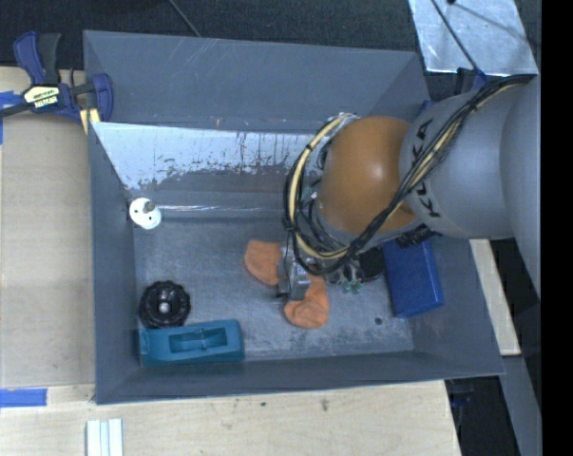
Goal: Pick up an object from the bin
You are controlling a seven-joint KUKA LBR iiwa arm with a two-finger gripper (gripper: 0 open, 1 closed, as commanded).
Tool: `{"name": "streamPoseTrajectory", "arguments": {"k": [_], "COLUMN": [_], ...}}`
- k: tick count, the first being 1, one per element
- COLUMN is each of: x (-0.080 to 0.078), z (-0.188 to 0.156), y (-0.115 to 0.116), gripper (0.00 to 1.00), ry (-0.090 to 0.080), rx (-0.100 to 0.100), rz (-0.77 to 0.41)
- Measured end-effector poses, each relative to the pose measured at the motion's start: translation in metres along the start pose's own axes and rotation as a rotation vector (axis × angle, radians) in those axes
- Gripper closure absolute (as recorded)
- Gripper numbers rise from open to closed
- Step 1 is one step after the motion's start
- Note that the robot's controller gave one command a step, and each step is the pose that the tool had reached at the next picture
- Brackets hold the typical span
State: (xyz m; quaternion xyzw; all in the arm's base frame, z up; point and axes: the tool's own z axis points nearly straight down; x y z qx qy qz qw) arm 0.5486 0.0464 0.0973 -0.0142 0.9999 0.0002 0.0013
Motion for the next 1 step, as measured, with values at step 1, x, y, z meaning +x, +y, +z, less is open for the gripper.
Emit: {"name": "streamPoseTrajectory", "arguments": {"k": [1], "x": [-0.0323], "z": [-0.1450], "y": [0.0039], "gripper": [1.00], "ry": [-0.002], "rx": [0.000], "rz": [0.000]}}
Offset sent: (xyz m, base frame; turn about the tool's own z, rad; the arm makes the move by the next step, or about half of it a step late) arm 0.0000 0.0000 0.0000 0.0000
